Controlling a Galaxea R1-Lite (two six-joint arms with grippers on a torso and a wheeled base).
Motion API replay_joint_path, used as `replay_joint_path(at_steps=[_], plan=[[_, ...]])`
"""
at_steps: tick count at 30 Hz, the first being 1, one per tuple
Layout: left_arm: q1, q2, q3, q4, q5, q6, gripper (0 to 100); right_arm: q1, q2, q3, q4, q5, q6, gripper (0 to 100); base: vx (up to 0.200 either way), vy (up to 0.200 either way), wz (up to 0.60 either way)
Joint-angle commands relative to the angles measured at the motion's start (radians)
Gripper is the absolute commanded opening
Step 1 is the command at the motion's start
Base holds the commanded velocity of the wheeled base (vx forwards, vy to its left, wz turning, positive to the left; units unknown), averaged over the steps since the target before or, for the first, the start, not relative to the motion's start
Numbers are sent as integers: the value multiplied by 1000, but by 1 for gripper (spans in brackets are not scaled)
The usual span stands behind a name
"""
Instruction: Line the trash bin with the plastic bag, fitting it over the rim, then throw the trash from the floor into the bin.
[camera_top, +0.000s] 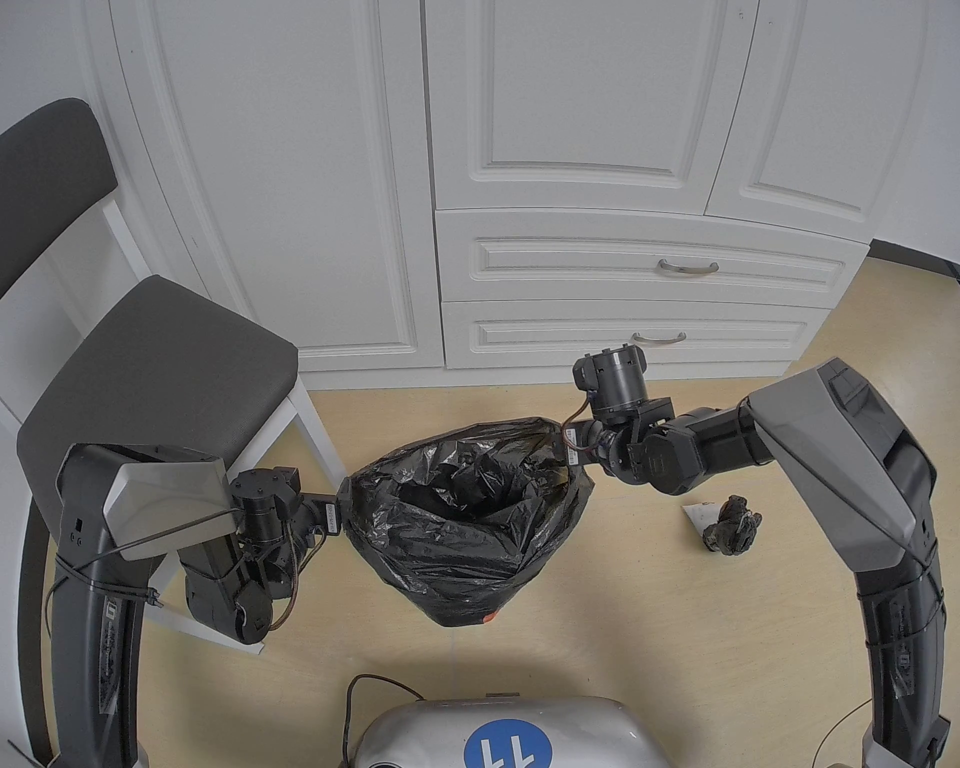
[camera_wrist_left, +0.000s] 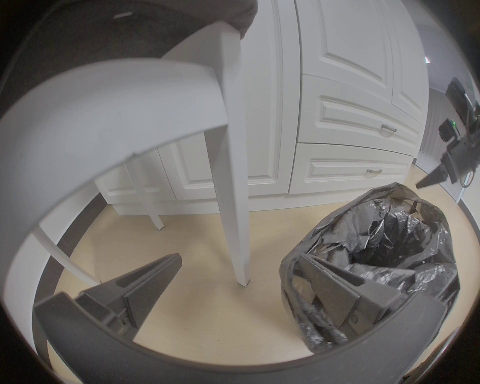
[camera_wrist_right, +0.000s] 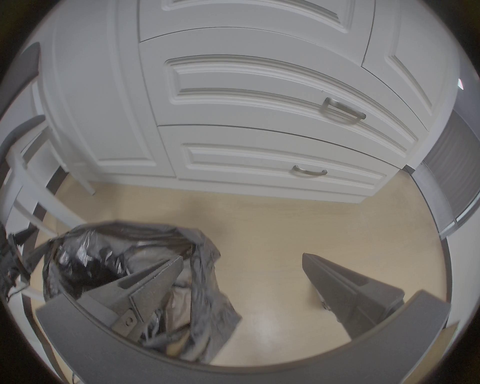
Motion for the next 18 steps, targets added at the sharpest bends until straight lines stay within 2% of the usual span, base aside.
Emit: replay_joint_path(at_steps=[1, 14, 18], plan=[[-4, -30, 40, -16, -6, 19, 100, -5, -91, 132, 9, 22, -3, 100, 0, 0, 0], [-4, -7, 31, -16, -6, 21, 100, -60, 78, 138, -39, 32, 16, 100, 0, 0, 0], [-3, 9, 22, -16, -6, 21, 100, -68, 145, 137, -99, 34, 26, 100, 0, 0, 0]])
